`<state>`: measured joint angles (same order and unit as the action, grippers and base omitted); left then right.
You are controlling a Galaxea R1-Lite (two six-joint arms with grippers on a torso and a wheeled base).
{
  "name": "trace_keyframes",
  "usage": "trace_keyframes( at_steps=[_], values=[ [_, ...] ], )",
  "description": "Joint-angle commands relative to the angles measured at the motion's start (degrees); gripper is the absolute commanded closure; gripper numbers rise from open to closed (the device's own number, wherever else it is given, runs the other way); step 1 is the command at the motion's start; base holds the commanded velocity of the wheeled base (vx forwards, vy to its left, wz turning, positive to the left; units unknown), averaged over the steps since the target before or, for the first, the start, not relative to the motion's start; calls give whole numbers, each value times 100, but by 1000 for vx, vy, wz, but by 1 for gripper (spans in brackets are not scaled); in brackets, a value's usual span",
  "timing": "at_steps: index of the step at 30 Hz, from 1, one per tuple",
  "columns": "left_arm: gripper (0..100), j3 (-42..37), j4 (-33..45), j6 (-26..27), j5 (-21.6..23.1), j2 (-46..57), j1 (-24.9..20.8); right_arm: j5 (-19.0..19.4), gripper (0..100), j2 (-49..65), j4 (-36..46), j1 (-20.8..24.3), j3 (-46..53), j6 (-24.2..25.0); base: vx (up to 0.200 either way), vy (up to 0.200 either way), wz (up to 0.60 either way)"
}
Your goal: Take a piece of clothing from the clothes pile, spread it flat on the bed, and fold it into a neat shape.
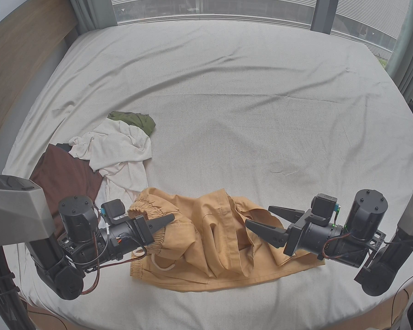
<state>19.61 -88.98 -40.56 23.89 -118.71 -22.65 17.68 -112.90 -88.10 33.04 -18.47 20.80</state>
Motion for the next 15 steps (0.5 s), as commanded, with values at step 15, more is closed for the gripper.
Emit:
trace_keyframes(
  at_steps=[15],
  values=[
    [100, -37, -14, 347, -8, 217, 270, 96, 0, -637, 83, 335, -763, -5, 0, 0, 0]
  ],
)
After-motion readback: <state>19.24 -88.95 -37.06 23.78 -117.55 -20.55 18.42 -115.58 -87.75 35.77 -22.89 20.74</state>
